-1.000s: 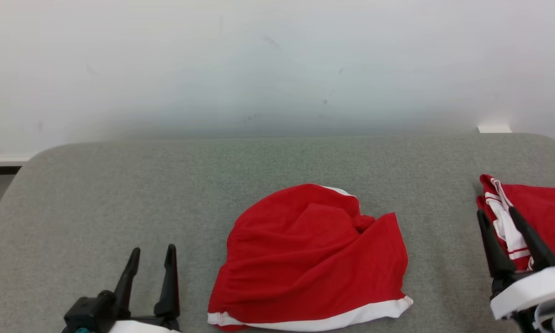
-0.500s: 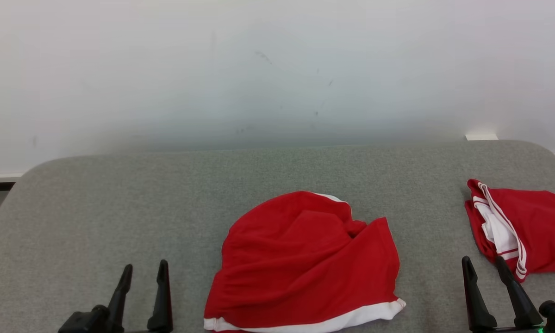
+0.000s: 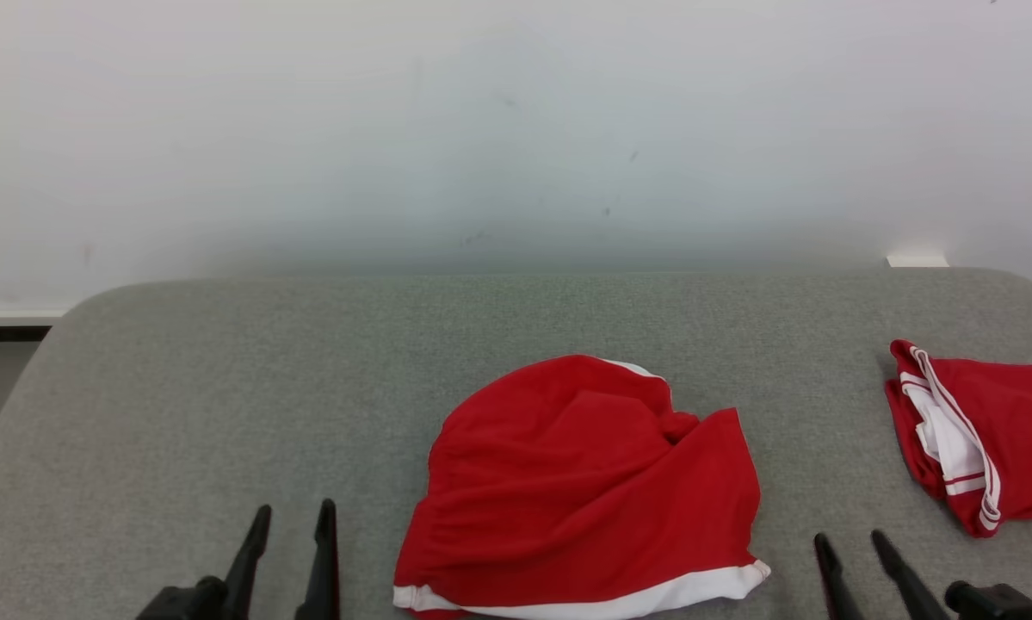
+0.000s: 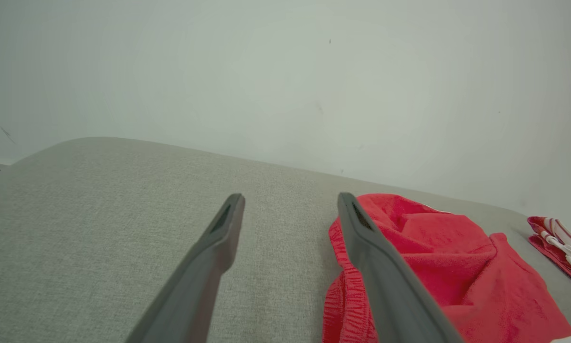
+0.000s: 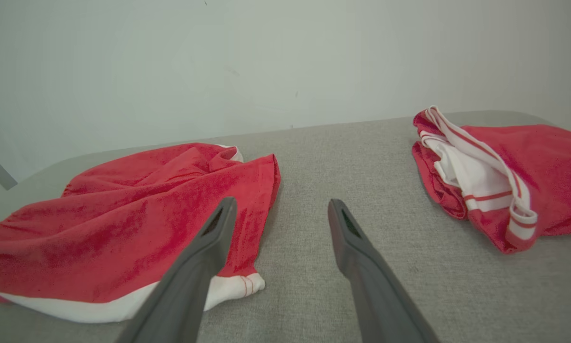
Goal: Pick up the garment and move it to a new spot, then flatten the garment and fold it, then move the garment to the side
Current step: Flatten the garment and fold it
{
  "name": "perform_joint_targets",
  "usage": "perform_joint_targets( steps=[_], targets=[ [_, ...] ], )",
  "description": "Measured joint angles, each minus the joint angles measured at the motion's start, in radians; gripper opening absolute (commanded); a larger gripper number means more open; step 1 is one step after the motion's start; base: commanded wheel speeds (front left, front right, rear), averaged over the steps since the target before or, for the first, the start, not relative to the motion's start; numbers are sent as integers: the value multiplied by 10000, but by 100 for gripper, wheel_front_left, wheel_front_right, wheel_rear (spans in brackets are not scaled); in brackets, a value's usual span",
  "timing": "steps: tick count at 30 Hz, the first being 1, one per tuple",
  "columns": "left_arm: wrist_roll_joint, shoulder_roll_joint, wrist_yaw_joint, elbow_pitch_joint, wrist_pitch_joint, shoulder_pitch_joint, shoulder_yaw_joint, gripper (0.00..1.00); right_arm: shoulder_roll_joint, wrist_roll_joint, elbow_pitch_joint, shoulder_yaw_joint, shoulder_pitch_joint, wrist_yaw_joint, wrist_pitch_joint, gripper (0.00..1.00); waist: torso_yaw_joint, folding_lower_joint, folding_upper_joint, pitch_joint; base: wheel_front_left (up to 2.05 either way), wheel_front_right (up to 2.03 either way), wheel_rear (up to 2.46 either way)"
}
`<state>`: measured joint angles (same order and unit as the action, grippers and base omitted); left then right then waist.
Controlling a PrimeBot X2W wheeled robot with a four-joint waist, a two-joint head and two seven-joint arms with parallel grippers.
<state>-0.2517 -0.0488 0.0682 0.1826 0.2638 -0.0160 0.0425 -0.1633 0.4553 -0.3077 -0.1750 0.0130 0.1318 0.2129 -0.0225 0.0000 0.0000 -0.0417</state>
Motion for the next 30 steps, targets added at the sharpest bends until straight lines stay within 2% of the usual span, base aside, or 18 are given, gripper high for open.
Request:
perform_joint_targets(
  steps=[6, 9, 20, 30],
  targets=[
    [-15, -21, 405, 897, -54, 0, 794, 100, 144, 585, -1126, -736, 437, 0, -1271, 100, 210, 0, 0, 114, 0, 0, 0],
    [-257, -127, 545, 1298, -184, 43, 1206, 100, 362, 884, -1674, -886, 789, 0, -1555, 100, 316, 0, 0, 167, 0, 0, 0],
    [-1296, -1087, 617, 1770, -1066, 593, 3526, 100, 696, 1342, -3691, -1110, 1899, 0, -2339, 100, 768, 0, 0, 355, 0, 0, 0],
    [-1906, -1379, 631, 2915, -1223, 1717, 4541, 100, 717, 1367, -4337, -1557, 2442, 0, -2468, 100, 817, 0, 0, 608, 0, 0, 0]
  ],
)
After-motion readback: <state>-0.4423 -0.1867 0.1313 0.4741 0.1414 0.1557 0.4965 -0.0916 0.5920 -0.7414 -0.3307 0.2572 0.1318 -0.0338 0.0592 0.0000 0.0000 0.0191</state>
